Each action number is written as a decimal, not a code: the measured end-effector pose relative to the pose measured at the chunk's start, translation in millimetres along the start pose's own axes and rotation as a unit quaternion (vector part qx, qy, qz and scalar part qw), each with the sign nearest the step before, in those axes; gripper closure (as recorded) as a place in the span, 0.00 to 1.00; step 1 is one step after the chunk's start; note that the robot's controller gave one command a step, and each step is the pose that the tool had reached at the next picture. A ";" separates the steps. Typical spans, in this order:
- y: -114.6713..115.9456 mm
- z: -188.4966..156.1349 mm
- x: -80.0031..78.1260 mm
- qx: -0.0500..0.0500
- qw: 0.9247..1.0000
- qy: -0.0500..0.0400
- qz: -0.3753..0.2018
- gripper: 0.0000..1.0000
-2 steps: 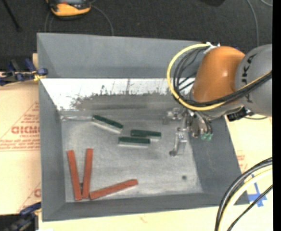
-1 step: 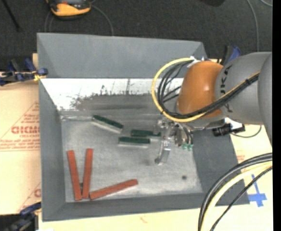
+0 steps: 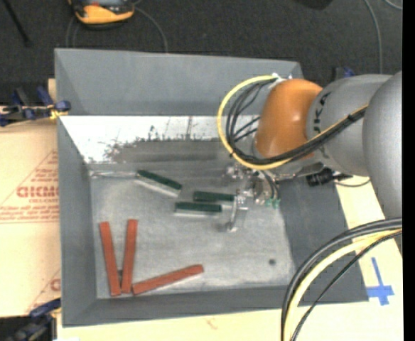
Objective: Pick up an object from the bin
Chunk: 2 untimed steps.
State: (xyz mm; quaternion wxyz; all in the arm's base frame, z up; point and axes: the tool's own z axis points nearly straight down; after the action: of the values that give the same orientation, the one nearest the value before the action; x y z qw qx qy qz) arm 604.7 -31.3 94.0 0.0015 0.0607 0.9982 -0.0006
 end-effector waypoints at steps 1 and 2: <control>39.6 22.8 -23.7 -0.001 1.000 -0.002 -0.015 1.00; 39.5 22.8 -23.7 0.000 1.000 -0.002 -0.016 1.00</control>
Offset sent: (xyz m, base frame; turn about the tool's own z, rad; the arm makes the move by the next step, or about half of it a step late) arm 0.0000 0.0000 0.0000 0.0000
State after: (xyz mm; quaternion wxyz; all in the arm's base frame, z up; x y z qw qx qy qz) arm 633.1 5.0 71.3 0.0031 0.0450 0.9990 -0.0003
